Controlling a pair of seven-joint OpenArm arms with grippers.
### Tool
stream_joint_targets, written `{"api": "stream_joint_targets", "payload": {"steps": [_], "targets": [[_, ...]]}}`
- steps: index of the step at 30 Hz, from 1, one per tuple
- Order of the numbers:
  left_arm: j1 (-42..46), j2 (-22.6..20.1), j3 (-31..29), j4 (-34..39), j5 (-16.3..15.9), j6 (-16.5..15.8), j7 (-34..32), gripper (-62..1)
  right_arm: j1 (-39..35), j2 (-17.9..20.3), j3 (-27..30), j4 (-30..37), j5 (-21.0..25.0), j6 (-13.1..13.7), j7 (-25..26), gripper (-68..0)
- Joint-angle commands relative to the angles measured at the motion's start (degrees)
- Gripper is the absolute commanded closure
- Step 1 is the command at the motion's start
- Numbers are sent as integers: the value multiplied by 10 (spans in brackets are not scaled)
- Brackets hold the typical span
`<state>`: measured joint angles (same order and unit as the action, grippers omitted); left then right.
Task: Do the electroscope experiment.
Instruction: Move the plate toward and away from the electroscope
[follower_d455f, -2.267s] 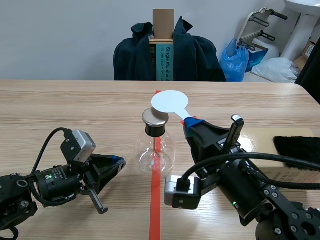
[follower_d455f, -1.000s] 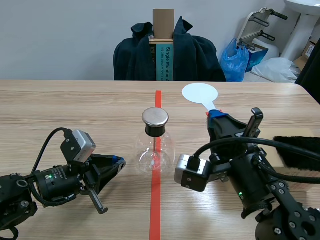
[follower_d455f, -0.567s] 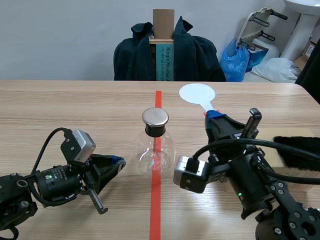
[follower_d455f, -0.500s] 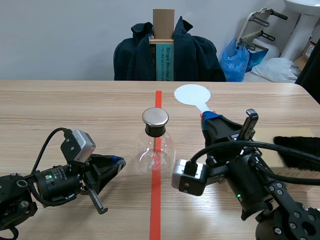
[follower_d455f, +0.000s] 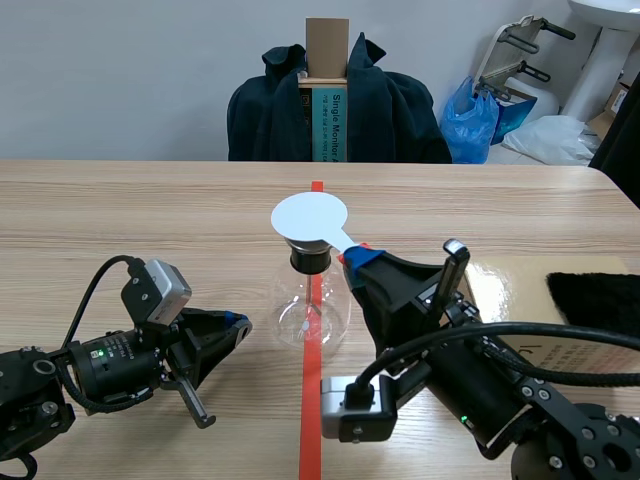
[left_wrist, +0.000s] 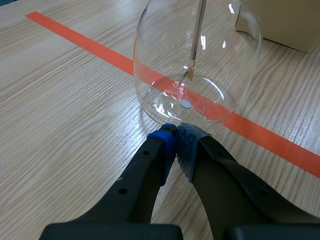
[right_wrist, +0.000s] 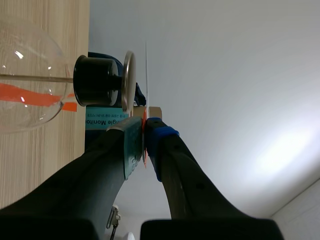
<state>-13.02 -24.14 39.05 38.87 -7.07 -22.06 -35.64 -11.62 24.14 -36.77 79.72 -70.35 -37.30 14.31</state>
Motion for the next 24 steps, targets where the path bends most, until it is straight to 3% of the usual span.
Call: {"api": "stream_joint_targets", "payload": {"steps": [1,15,24], "targets": [[-5,-2,-2,8,-4,1,-8,-32,10,3,5,7,0,-9,3,-8],[-5,-2,-2,8,-4,1,-9,-32,10,3,5,7,0,-9,0,-8],[-5,-2,-2,8,-4,1,-9,-32,10,3,5,7,0,-9,-72,-8]]}}
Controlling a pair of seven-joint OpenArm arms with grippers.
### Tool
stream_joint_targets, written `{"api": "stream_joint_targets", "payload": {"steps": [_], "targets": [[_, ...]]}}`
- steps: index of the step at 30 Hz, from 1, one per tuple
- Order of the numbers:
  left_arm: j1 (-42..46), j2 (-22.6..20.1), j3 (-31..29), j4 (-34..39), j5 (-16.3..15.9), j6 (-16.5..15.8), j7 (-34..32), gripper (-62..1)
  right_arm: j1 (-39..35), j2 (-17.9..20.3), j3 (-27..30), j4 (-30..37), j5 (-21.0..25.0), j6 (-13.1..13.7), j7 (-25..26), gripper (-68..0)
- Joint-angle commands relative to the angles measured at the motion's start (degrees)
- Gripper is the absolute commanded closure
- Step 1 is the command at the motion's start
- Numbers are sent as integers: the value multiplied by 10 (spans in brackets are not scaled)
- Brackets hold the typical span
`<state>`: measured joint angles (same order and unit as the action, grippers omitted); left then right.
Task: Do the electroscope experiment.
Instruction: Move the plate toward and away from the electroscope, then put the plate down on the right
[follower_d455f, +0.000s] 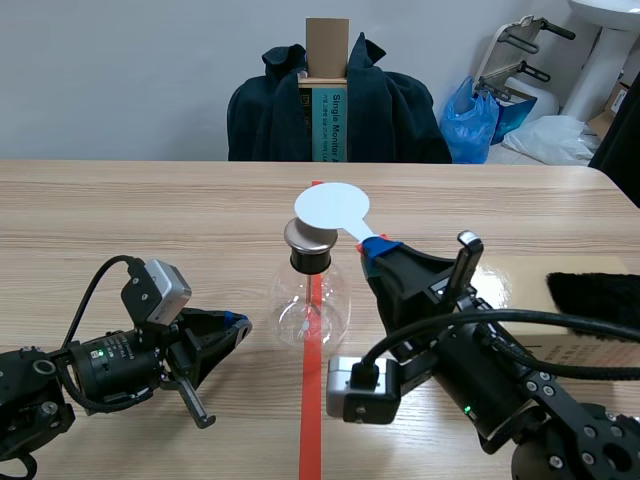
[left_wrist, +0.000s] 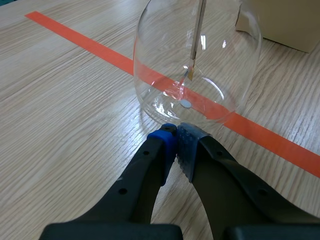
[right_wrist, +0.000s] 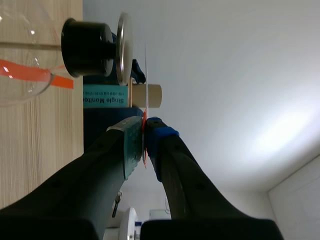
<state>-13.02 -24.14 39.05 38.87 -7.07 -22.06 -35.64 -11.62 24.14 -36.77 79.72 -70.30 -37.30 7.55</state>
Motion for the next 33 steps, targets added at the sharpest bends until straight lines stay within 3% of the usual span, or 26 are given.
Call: {"api": "stream_joint_targets", "payload": {"steps": [1,15,18,23,29,31,33], "targets": [[-5,-2,-2,8,-4,1,-9,-32,10,3,5,7,0,-9,-16,-8],[-5,-2,-2,8,-4,1,-9,-32,10,3,5,9,0,-9,-167,-8],[-5,-2,-2,8,-4,1,-9,-32,10,3,5,18,0,-32,-186,-8],[-4,-5,-2,8,-5,1,-9,-32,8,3,24,78,0,-37,-212,-8],[7,-36,-2,20,-52,-1,-10,-33,-22,7,80,191,0,-36,-218,-8],[18,-59,-2,42,-63,-1,-19,-101,-42,11,100,230,0,-36,-214,-8],[34,-86,-2,68,-73,-1,-37,-234,-66,16,120,263,0,-36,-207,-8]]}}
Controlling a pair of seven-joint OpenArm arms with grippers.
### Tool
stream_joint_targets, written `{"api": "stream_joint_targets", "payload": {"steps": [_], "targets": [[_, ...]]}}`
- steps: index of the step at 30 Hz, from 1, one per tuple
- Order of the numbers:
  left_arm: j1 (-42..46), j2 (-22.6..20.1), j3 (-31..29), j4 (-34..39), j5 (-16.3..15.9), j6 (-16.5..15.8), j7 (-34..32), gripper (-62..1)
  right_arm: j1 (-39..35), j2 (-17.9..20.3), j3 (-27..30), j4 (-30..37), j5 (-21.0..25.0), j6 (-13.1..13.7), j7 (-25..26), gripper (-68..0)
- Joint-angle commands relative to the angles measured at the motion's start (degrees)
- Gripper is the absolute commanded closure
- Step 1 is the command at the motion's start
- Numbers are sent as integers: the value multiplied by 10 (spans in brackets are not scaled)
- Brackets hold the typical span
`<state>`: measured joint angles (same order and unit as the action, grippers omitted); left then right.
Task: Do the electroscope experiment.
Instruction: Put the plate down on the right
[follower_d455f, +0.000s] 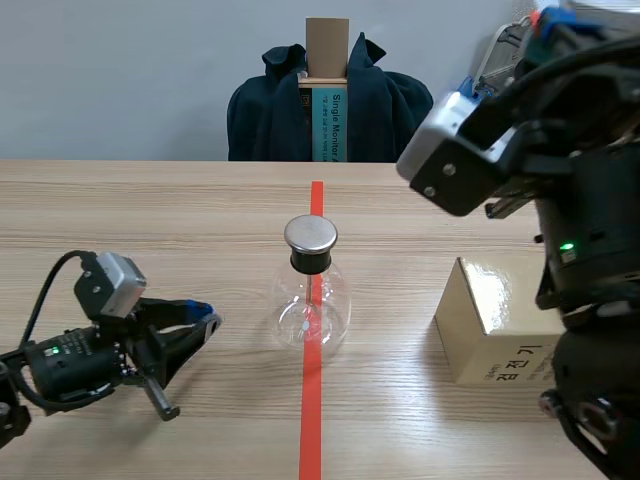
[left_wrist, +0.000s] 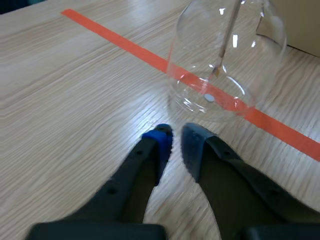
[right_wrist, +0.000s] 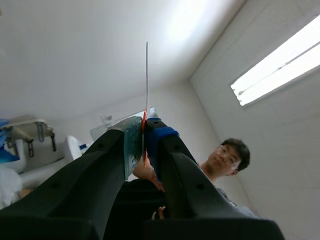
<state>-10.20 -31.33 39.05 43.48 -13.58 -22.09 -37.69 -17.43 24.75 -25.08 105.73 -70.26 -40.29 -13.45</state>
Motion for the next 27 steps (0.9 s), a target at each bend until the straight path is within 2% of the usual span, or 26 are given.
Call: {"api": "stream_joint_targets", "payload": {"steps": [1,3,4,10,14,17,19,22,27], "targets": [[15,-28,-2,37,-9,-1,-29,-306,-21,14,13,18,0,-6,8,-8],[36,-56,-4,69,-28,-1,-52,-417,-51,21,33,43,0,-6,17,-8],[47,-70,-7,84,-39,-2,-63,-450,-66,25,42,53,0,-6,23,-9],[124,-155,-35,194,-85,-16,-92,-573,-168,33,89,71,0,-9,48,-25],[187,-220,-63,283,-127,-16,-88,-585,-230,33,115,71,0,-9,56,-98],[242,-272,-95,353,-168,-16,-83,-585,-265,33,126,63,0,-9,59,-100],[278,-301,-125,398,-192,-16,-56,-585,-276,33,127,46,0,-11,60,-100],[330,-332,-176,459,-214,-16,-19,-585,-272,26,127,-7,0,-27,71,-100],[417,-347,-270,536,-229,-16,21,-585,-224,0,126,-129,0,-27,119,-100]]}}
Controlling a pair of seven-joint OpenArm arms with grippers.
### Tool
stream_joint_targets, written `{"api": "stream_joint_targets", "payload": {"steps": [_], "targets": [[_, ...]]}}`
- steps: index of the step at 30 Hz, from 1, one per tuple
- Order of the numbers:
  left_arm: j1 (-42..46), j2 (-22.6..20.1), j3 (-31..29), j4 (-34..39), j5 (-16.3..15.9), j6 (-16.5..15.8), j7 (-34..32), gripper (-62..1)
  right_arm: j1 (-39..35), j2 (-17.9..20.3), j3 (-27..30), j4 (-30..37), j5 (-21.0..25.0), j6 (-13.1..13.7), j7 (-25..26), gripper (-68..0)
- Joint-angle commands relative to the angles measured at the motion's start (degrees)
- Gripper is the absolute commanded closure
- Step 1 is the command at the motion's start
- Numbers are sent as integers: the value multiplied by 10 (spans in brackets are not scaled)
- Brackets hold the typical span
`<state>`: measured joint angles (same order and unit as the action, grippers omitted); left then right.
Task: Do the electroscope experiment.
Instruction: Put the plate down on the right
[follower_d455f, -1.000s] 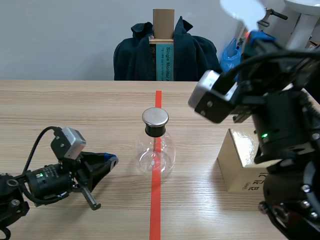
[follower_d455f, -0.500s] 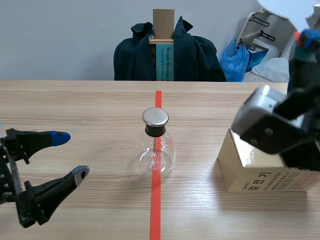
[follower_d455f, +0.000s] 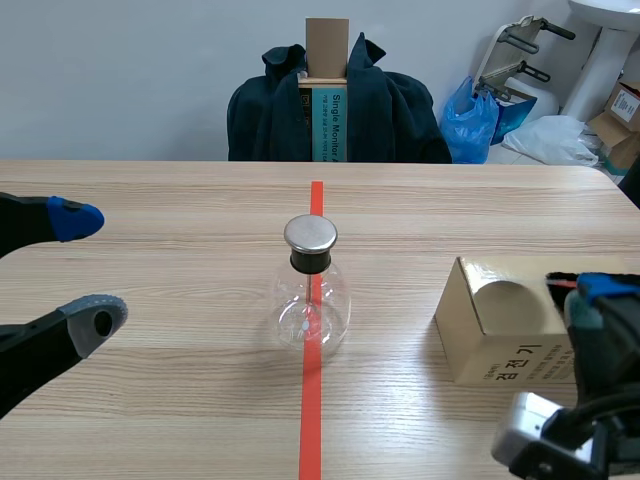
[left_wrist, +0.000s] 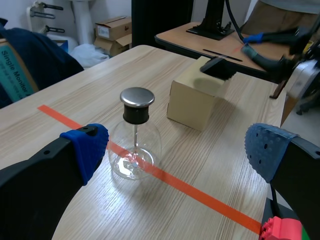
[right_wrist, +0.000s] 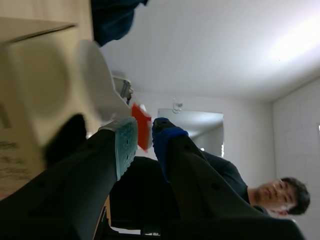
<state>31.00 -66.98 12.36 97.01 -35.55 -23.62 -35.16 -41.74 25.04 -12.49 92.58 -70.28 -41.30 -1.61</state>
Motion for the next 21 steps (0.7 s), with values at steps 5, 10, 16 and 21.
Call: {"api": "stream_joint_targets", "payload": {"steps": [5,10,16,21], "targets": [[75,20,-85,60,-16,0,42,-585,71,-22,-7,-78,0,-18,18,-98],[115,62,-151,108,-10,21,137,-585,89,-28,-13,-108,0,-18,27,-98],[140,138,-201,153,21,49,211,-585,89,-28,-23,-104,1,-36,31,-155],[150,187,-214,164,57,50,217,-585,80,-24,-22,-83,8,-36,22,-256]]}}
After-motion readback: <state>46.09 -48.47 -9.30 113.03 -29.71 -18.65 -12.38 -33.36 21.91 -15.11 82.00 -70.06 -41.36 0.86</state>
